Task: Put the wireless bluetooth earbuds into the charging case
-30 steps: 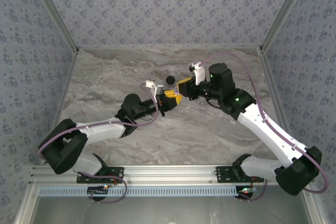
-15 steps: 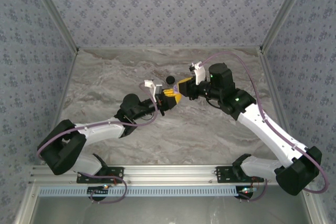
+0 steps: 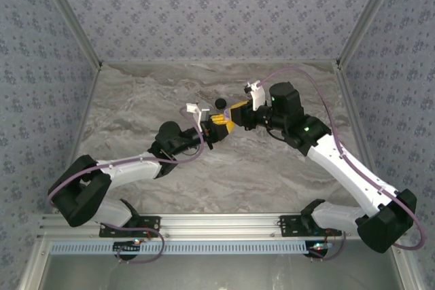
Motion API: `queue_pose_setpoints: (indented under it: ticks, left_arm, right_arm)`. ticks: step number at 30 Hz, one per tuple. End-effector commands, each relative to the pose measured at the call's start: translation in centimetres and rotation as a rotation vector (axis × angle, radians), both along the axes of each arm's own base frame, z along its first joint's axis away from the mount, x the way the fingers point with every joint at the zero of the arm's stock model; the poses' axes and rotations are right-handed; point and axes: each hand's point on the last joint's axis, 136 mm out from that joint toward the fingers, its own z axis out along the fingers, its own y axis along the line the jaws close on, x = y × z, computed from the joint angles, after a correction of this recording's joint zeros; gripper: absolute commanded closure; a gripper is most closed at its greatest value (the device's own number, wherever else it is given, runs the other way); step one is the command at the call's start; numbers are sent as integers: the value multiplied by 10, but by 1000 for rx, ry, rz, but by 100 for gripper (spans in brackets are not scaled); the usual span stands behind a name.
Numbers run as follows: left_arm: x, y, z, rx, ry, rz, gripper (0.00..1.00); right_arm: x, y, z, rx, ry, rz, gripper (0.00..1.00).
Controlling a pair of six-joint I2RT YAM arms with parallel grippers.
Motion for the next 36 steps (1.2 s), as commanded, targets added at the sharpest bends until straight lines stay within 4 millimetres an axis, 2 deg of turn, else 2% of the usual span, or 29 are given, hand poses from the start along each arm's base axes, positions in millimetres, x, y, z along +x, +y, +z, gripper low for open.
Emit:
queue_pose_setpoints:
  ticks: [1, 15, 32, 36]
  left_arm:
    - [-4, 2, 32, -72, -50, 0, 89]
    - [-3, 3, 32, -66, -51, 7, 89]
    - [-9, 3, 32, -50, -67, -10, 89]
    - [-11, 1, 30, -39, -71, -17, 89]
  right_arm:
    - [-10, 3, -8, -20, 17, 40, 78]
    - [-22, 6, -14, -53, 32, 91, 77]
    - [-12, -4, -17, -78, 27, 10, 72]
    - [-11, -5, -14, -75, 26, 2, 66]
